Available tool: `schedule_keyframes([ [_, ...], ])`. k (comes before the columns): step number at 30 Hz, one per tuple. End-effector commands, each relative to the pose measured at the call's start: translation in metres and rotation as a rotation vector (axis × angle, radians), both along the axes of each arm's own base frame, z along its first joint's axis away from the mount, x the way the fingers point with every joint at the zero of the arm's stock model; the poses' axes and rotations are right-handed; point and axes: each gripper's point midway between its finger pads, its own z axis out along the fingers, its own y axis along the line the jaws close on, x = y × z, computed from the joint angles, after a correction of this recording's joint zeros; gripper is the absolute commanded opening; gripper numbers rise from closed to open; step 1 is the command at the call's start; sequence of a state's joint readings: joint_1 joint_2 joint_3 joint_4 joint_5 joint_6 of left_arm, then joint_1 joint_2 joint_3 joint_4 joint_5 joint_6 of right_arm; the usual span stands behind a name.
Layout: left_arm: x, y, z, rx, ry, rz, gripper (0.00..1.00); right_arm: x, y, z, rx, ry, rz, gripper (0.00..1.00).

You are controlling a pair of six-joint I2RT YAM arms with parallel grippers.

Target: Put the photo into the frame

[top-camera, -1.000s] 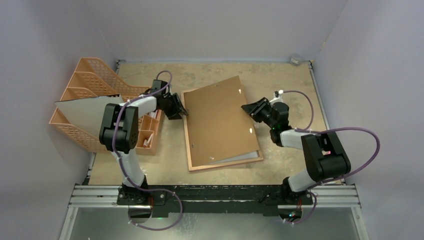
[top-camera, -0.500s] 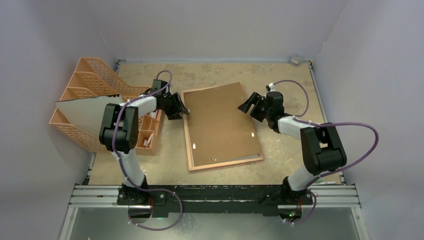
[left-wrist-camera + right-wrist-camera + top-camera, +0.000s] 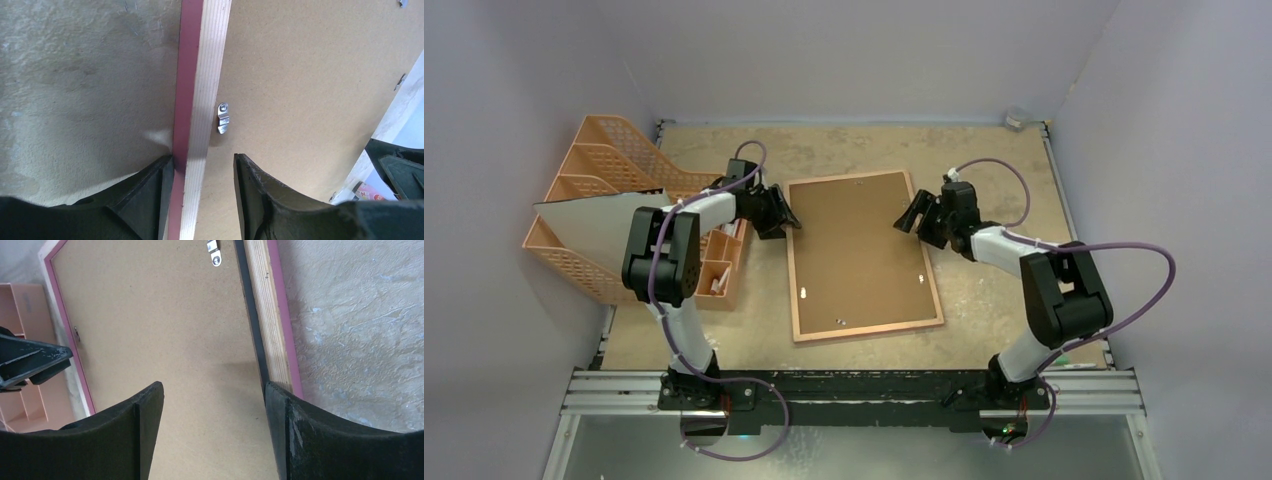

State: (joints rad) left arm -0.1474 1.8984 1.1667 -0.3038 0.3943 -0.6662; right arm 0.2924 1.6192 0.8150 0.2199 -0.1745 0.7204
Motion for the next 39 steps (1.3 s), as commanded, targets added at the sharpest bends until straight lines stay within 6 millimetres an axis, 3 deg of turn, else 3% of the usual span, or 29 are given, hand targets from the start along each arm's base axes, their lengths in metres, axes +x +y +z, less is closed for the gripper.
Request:
schedule_keyframes([
  [1, 0.000, 0.000, -0.003, -0.005, 0.005, -0.002, 0.50, 0.012, 0.001, 0.014, -0.039, -0.008, -0.033, 0.75],
  [11, 0.003, 0.002, 0.000, 0.011, -0.004, -0.003, 0.53, 0.016, -0.023, 0.039, -0.167, -0.051, -0.090, 0.79],
  [15, 0.002, 0.002, -0.002, 0.014, 0.002, -0.003, 0.55, 0.009, -0.032, 0.022, -0.219, 0.012, -0.109, 0.81],
  [23, -0.004, 0.000, -0.002, 0.000, 0.009, -0.016, 0.53, 0.000, -0.032, -0.001, -0.234, 0.049, -0.072, 0.80],
  [33, -0.005, 0.004, -0.008, 0.027, 0.014, -0.008, 0.43, -0.015, -0.037, -0.021, -0.302, 0.095, 0.008, 0.79],
  [39, -0.006, 0.006, -0.010, 0.037, 0.015, -0.010, 0.40, -0.006, -0.039, -0.022, -0.343, 0.090, -0.005, 0.77],
])
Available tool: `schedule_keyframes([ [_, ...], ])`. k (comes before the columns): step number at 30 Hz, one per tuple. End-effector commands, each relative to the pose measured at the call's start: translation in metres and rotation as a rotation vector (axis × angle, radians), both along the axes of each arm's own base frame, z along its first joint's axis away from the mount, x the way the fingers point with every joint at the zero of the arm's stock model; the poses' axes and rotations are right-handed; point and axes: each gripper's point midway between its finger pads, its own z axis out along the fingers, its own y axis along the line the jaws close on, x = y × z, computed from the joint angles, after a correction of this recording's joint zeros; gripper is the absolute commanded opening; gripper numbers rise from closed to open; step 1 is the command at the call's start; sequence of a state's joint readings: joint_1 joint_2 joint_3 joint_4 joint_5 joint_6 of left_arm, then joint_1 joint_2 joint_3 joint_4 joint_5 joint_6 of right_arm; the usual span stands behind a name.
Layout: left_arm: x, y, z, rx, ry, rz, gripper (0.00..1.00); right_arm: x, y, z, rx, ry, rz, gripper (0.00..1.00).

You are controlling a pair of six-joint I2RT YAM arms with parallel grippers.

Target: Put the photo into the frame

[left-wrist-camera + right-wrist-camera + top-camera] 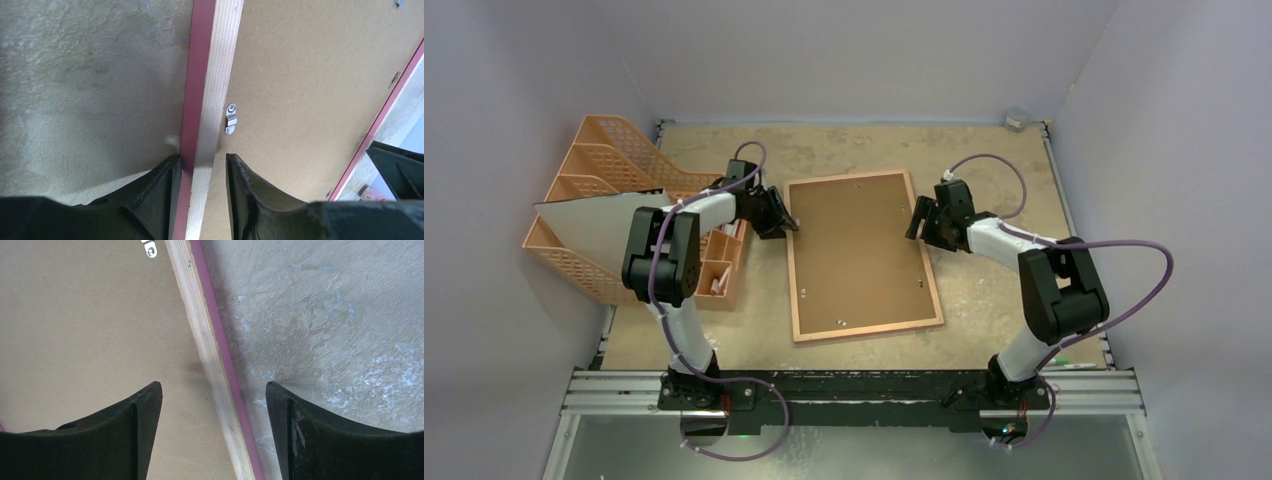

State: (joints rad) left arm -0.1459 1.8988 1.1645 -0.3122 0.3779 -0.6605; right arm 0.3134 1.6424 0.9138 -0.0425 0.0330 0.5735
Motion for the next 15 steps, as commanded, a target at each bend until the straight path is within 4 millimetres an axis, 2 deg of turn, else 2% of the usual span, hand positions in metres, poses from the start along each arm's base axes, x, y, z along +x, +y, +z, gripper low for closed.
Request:
schedule_keyframes([
  [1, -0.005, 0.003, -0.007, 0.021, 0.008, -0.015, 0.40, 0.008, -0.003, 0.000, -0.055, -0.007, 0.010, 0.77],
  [10, -0.007, 0.005, -0.009, 0.035, 0.012, -0.016, 0.41, 0.071, 0.007, 0.016, -0.091, -0.101, -0.022, 0.76],
  [15, -0.008, 0.005, -0.010, 0.039, 0.013, -0.018, 0.41, 0.095, 0.009, 0.010, -0.126, -0.104, -0.032, 0.75],
])
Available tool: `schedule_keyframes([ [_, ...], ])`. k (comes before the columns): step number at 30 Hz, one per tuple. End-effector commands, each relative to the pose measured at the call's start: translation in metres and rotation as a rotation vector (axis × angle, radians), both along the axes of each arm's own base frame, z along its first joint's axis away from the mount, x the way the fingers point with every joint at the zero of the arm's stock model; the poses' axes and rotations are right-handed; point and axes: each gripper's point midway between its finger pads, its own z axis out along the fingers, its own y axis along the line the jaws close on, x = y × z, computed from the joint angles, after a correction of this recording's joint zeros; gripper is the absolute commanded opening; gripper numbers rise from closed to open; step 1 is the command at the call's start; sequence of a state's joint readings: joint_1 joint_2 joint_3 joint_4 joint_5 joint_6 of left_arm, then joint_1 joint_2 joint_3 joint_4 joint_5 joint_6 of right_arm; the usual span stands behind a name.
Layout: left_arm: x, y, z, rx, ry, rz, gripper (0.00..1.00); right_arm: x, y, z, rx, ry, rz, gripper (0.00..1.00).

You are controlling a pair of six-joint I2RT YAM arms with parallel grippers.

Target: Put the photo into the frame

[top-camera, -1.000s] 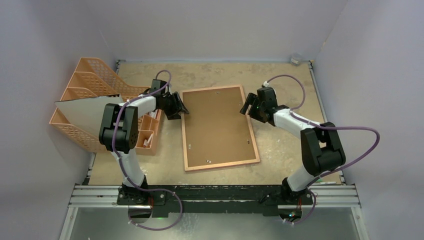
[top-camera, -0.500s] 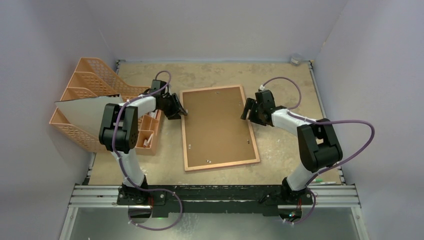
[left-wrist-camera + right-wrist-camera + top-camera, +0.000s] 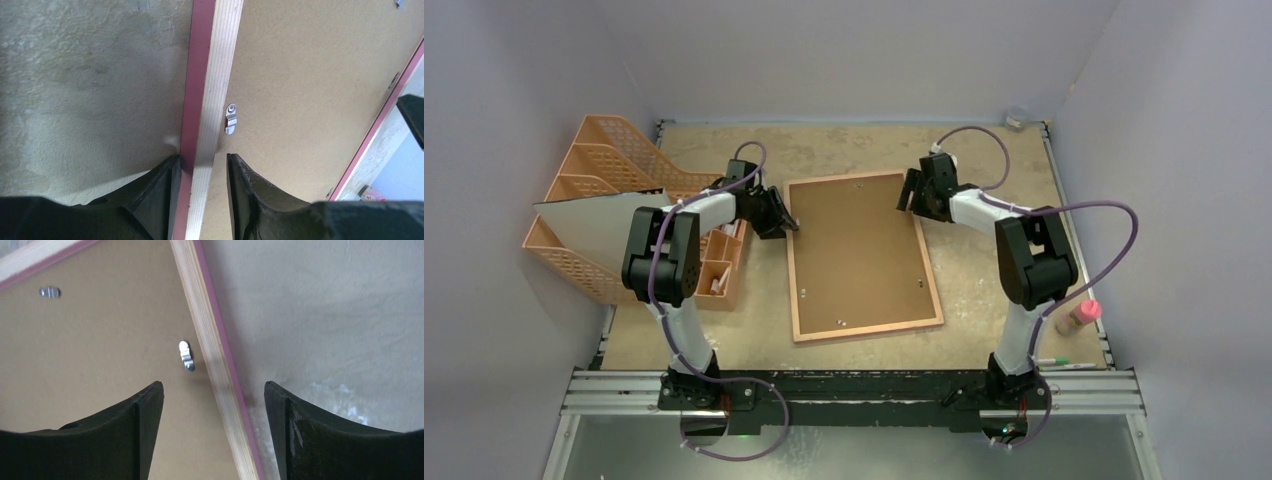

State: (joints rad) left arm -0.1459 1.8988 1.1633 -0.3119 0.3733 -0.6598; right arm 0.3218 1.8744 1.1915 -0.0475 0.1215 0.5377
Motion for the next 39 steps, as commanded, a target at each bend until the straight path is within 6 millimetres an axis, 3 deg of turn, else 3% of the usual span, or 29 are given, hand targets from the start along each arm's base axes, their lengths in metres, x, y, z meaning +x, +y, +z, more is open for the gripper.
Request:
schedule_keyframes([
  [1, -0.008, 0.005, -0.010, 0.036, 0.016, -0.019, 0.41, 0.024, -0.001, 0.004, -0.061, -0.036, -0.015, 0.75],
  [7, -0.009, 0.005, -0.012, 0.038, 0.021, -0.021, 0.41, 0.035, 0.001, -0.003, -0.077, -0.035, -0.022, 0.73],
  [16, -0.010, 0.006, -0.014, 0.039, 0.024, -0.024, 0.41, 0.026, -0.001, -0.015, -0.091, -0.001, -0.022, 0.63],
  [25, -0.011, 0.005, -0.016, 0.038, 0.030, -0.025, 0.40, 0.021, -0.007, -0.030, -0.122, 0.034, -0.034, 0.59],
  [34, -0.013, 0.005, -0.017, 0.039, 0.033, -0.028, 0.40, 0.016, -0.016, -0.046, -0.209, 0.082, -0.051, 0.62],
  [39, -0.011, 0.005, -0.016, 0.038, 0.030, -0.027, 0.40, 0.013, -0.016, -0.043, -0.232, 0.082, -0.029, 0.59],
])
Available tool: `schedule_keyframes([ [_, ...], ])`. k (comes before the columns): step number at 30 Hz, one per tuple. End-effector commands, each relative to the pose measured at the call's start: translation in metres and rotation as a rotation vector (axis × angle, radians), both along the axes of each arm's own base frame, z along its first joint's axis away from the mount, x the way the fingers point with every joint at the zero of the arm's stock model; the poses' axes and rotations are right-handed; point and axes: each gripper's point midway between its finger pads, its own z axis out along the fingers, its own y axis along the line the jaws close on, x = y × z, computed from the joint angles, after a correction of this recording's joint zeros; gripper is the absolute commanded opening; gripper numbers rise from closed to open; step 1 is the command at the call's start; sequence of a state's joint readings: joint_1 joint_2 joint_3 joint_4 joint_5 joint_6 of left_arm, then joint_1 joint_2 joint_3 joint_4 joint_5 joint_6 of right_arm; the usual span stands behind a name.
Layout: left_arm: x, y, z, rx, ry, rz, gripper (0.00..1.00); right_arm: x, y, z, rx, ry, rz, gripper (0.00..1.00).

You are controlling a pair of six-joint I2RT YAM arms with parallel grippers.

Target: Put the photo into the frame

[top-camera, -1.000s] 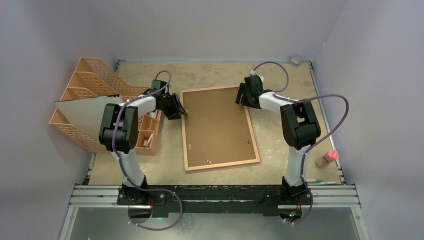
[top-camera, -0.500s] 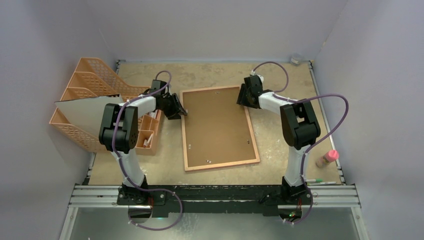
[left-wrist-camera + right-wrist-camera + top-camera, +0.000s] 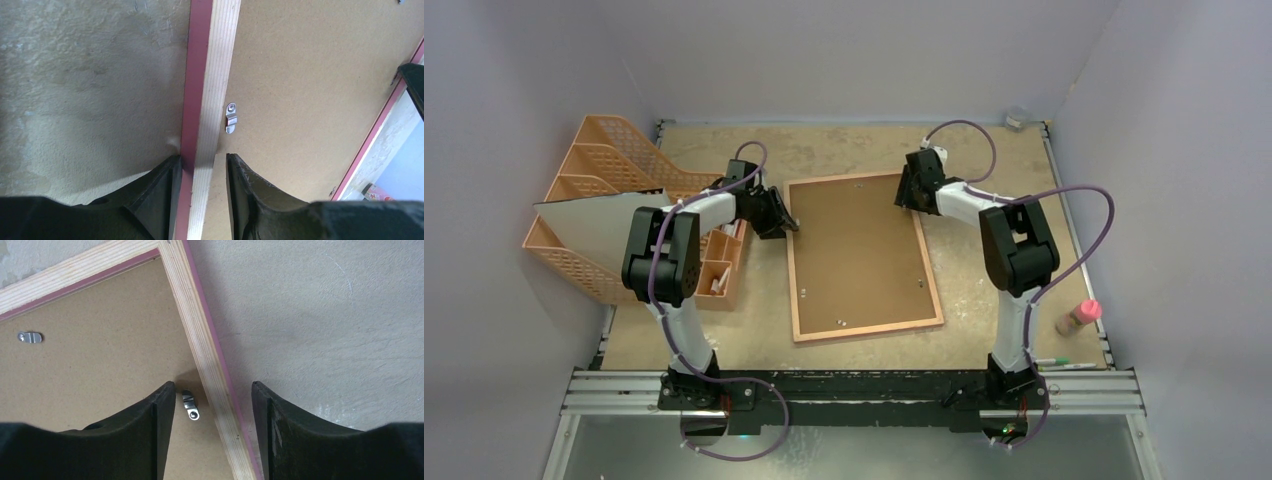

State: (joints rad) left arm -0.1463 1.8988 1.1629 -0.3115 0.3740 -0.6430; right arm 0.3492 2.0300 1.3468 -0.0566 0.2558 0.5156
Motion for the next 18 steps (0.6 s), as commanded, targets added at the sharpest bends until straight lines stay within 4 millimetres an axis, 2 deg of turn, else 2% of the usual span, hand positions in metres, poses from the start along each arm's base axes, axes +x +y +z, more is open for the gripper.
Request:
schedule_keyframes([
  [1, -0.011, 0.005, -0.015, 0.032, 0.036, -0.012, 0.40, -0.025, -0.017, -0.025, -0.117, 0.108, 0.014, 0.59],
  [4, -0.011, 0.005, -0.015, 0.033, 0.037, -0.012, 0.40, -0.028, -0.015, -0.020, -0.111, 0.101, 0.043, 0.58],
  [7, -0.011, 0.005, -0.016, 0.033, 0.038, -0.013, 0.40, -0.031, -0.010, -0.016, -0.091, 0.097, 0.085, 0.64],
  [10, -0.012, 0.005, -0.016, 0.033, 0.039, -0.013, 0.40, -0.034, -0.011, -0.014, -0.089, 0.100, 0.092, 0.65],
  [18, -0.012, 0.005, -0.017, 0.033, 0.040, -0.014, 0.40, -0.040, -0.009, -0.017, -0.080, 0.114, 0.110, 0.52],
])
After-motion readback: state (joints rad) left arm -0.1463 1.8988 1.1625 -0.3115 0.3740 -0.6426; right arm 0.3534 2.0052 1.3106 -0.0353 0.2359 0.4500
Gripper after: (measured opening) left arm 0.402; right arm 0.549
